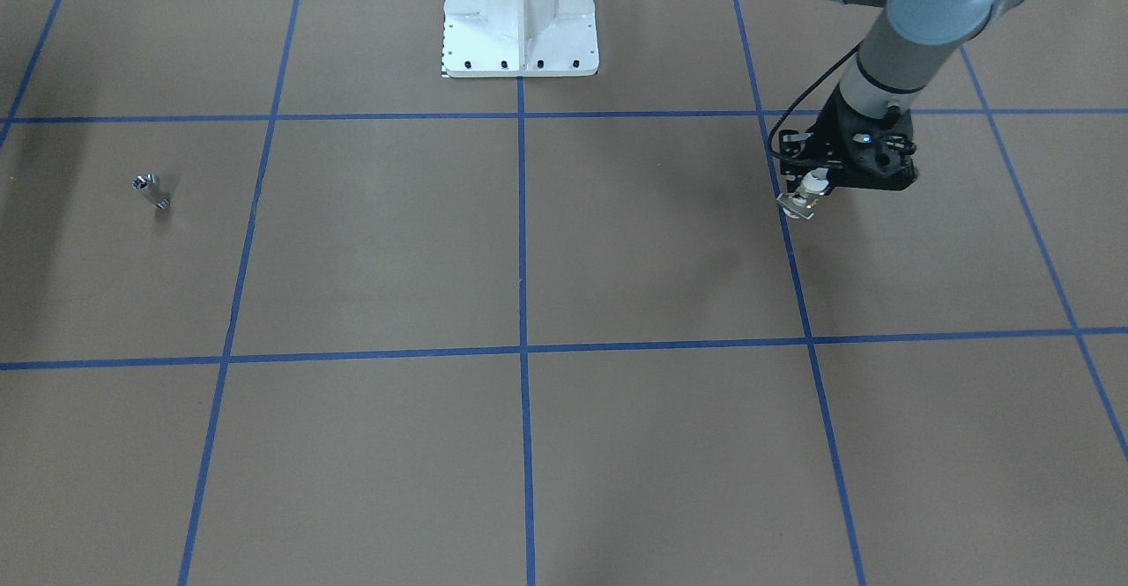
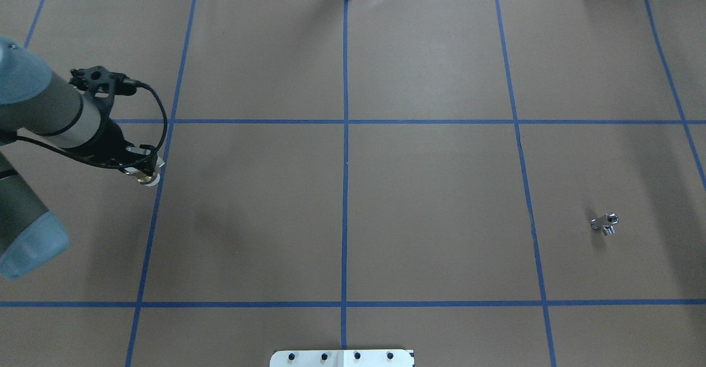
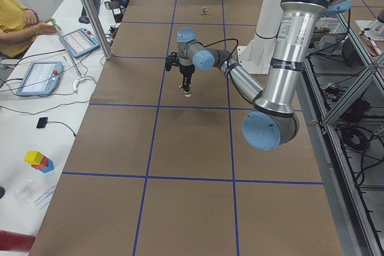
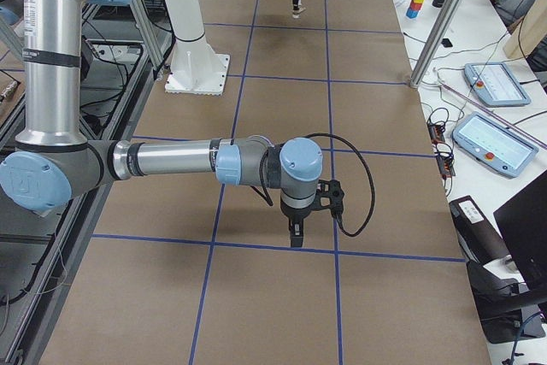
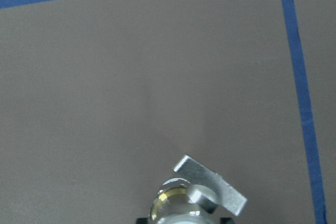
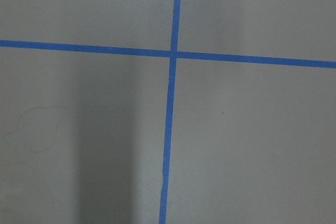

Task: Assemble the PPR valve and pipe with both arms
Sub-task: 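Carry the valve with the left gripper to the table center and set it upright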

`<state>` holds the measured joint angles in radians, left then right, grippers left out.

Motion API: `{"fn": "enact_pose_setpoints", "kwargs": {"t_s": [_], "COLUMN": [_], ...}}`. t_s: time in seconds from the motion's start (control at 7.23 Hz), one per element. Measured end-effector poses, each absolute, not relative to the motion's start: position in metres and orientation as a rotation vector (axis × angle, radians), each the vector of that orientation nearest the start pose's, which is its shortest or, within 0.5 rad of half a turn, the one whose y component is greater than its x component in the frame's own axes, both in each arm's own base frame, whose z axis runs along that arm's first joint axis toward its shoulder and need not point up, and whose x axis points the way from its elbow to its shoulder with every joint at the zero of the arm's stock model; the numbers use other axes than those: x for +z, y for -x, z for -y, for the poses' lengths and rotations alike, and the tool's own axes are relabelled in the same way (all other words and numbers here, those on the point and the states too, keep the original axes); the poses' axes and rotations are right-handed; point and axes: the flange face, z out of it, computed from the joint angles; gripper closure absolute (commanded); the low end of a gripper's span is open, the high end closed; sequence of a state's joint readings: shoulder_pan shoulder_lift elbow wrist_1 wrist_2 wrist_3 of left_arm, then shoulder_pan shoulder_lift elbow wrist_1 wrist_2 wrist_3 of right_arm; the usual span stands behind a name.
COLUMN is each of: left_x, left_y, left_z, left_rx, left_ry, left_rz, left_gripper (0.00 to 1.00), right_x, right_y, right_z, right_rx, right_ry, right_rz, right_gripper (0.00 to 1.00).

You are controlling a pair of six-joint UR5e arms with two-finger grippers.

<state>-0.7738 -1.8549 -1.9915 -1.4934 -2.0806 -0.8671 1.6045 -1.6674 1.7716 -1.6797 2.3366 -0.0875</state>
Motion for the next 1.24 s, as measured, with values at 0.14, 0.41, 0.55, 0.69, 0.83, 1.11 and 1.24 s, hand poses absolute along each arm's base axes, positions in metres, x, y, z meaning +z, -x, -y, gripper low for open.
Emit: {"fn": "enact_pose_setpoints", "kwargs": {"t_s": [0.14, 0.41, 0.55, 0.69, 0.83, 1.11, 1.24], "left_x": [0.284, 0.209, 0.179, 0.148, 0.123, 0.116, 0.12], "left_y": [-0.376, -0.465, -0.505, -0.544, -0.582, -0.63, -0.637], "left_z": [0.443, 0.438, 0.438, 0.442, 0.45, 0.466, 0.469], "left_rx": [0.062, -0.022, -0.061, -0.096, -0.125, -0.168, -0.175], "left_ry": [-0.01, 0.062, 0.078, 0.094, 0.102, 0.076, 0.065], "left_rz": [-0.803, -0.834, -0.833, -0.831, -0.835, -0.847, -0.842], "left_gripper": [1.0, 1.0, 1.0, 1.0, 1.0, 1.0, 1.0], "right_x": [0.617, 0.618, 0.618, 0.618, 0.618, 0.618, 0.619], "right_y": [-0.079, -0.079, -0.079, -0.079, -0.079, -0.079, -0.079], "right_z": [0.446, 0.446, 0.446, 0.446, 0.446, 0.446, 0.446], "right_rx": [-0.049, -0.048, -0.048, -0.048, -0.048, -0.047, -0.046], "right_ry": [-0.041, -0.04, -0.039, -0.038, -0.038, -0.037, -0.036], "right_rz": [0.766, 0.766, 0.765, 0.766, 0.767, 0.766, 0.766], "right_gripper": [0.0, 0.0, 0.0, 0.0, 0.0, 0.0, 0.0]}}
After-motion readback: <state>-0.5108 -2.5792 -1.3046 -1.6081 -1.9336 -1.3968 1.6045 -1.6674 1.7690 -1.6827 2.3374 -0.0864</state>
